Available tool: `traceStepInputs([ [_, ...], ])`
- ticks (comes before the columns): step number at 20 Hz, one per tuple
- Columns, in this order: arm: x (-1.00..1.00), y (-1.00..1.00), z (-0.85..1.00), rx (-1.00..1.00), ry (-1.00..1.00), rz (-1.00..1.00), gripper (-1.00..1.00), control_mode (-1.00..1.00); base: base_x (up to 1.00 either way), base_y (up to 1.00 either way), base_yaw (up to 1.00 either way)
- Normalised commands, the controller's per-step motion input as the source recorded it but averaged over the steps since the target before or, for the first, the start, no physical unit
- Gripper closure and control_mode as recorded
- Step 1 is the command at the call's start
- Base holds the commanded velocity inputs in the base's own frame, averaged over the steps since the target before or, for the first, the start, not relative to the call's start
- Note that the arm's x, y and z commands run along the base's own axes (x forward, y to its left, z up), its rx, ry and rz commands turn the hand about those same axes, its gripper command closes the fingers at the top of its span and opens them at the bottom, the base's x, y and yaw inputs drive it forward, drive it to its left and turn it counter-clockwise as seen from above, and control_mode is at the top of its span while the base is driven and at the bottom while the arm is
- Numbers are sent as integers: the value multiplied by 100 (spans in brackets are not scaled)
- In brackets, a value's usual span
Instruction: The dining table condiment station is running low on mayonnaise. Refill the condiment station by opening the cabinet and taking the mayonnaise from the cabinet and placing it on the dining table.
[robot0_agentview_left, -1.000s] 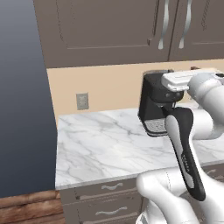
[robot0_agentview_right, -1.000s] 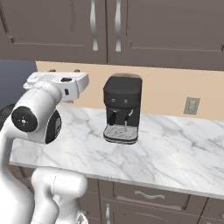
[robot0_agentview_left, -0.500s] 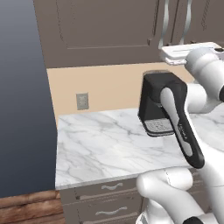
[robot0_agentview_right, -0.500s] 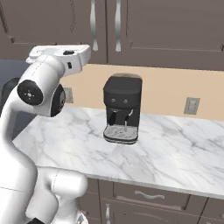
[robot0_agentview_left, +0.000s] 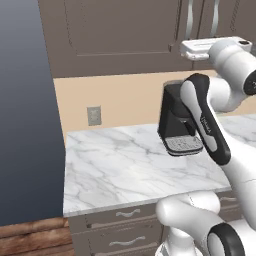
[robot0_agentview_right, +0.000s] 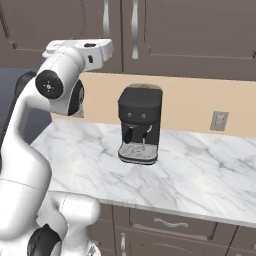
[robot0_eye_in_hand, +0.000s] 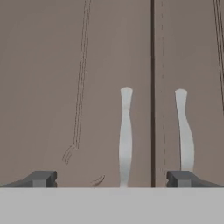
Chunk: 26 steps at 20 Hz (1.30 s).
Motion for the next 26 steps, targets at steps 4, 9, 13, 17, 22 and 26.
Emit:
traceStepInputs([
  [4,49,-23,0,0,3,0,-100,-100,0,0,0],
  [9,49,-7,0,0,3,0,-100,-100,0,0,0],
  [13,49,0,0,0,3,0,-100,-100,0,0,0],
  [17,54,0,0,0,3,0,-100,-100,0,0,0],
  [22,56,0,0,0,4,0,-100,-100,0,0,0],
  [26,54,0,0,0,4,0,-100,-100,0,0,0],
])
